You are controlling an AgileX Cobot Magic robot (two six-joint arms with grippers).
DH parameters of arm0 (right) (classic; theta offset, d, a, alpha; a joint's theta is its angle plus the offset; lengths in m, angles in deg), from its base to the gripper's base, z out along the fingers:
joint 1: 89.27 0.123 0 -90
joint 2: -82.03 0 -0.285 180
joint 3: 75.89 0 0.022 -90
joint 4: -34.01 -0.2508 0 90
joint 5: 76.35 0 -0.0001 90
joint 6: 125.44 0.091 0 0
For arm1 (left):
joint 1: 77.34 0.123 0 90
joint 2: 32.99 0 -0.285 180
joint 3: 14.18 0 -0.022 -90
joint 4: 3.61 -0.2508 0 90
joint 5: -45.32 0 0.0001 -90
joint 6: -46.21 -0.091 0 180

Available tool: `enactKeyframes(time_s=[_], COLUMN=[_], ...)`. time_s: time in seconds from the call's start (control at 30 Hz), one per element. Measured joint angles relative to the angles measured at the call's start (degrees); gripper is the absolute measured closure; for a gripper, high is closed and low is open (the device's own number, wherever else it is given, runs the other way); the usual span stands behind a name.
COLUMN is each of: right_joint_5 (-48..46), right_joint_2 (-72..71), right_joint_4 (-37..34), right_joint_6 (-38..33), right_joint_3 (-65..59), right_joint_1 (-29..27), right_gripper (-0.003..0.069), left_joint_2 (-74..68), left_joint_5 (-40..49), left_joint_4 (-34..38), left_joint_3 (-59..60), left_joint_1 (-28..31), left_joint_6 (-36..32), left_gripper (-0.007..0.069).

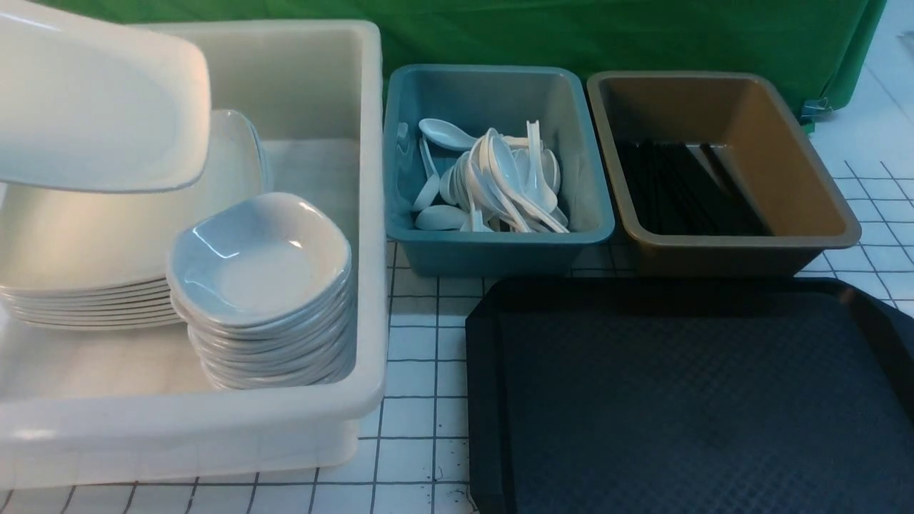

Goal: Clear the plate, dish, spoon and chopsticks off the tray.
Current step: Use the left arm to put the plate into the large storage box on the left

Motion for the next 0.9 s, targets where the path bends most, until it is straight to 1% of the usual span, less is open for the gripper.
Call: enactKeyframes(time_s=[0.2, 0.43, 0.77, 0.9], right_joint_5=[0.2, 0.2, 0.3, 0.3], right_joint_2=[0.0, 0.0, 0.0, 0.0], right_joint_4=[0.0, 0.0, 0.0, 0.0], right_joint_6=[0.0, 0.1, 0.1, 0.1], right_joint_3=[0.0, 0.0, 0.0, 0.0], right_joint_1=[0.0, 0.0, 0.0, 0.0], right_gripper=[0.0512, 0.0500, 0.0491, 0.0484], left_joint_2=[-5.5, -8.4, -8.9, -8.9], left_joint_5=[-0.3, 0.0, -6.8, -7.2], left_joint_4=[2.7, 3.1, -0.3, -2.4], left_joint_3=[0.0, 0.2, 0.5, 0.5], left_joint_1=[0.0, -0.3, -6.5, -7.4], left_joint_6=[-1.9, -3.4, -4.0, -0.8], left_gripper=[0.0606, 0.0606, 0.0606, 0.0589])
